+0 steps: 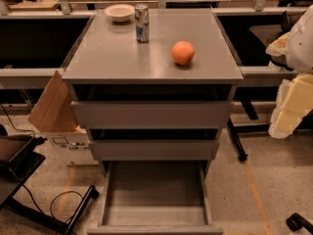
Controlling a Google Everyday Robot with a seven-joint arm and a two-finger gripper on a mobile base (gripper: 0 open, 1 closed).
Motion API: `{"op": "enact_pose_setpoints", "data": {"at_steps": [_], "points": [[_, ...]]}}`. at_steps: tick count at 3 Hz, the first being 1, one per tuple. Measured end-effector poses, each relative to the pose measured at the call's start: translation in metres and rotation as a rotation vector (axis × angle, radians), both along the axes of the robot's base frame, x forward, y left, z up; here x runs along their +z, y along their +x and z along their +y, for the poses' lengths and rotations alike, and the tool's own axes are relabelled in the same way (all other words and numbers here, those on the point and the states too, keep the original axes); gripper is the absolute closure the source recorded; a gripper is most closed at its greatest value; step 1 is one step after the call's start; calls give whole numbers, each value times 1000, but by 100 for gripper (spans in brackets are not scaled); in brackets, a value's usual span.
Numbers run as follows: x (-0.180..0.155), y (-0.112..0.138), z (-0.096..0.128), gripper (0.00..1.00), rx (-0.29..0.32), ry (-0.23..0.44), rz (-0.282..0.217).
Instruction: Place redbull can into bottom drawer
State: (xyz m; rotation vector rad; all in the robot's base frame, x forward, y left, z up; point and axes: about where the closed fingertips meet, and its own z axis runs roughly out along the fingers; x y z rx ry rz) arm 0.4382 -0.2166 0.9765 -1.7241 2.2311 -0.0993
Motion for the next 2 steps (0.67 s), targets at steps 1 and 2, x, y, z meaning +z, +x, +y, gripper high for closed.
{"op": "enact_pose_setpoints", "data": {"at_steps": [1,2], "points": [[0,0,0,0,0,0,0],[4,8,2,0,13,13,-30]]}}
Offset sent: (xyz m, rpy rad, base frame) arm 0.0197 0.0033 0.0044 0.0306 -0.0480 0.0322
